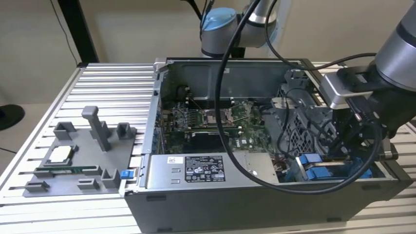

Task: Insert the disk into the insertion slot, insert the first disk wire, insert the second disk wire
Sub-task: 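Insert the second disk wire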

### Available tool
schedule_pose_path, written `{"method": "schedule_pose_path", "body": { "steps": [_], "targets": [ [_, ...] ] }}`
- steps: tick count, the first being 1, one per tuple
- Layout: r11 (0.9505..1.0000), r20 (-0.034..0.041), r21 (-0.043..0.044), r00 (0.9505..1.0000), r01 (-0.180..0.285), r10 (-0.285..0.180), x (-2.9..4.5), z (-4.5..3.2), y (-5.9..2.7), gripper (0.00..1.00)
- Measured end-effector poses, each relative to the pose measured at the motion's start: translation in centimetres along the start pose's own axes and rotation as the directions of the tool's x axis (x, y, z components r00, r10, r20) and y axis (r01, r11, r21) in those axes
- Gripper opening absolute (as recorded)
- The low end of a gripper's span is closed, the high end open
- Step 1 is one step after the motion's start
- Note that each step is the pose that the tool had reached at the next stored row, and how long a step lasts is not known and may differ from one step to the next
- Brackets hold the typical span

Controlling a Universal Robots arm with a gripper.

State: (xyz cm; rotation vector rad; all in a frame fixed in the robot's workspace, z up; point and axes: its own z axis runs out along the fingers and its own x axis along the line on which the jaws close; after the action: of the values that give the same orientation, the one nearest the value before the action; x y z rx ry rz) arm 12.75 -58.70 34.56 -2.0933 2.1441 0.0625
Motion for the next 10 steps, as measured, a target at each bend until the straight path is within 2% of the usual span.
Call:
{"method": "schedule_pose_path", "body": {
  "steps": [10],
  "targets": [
    [1.0,0.0002,0.003,1.0,0.004,-0.004,-0.06,0.2,-0.04,0.0]
  ]
}}
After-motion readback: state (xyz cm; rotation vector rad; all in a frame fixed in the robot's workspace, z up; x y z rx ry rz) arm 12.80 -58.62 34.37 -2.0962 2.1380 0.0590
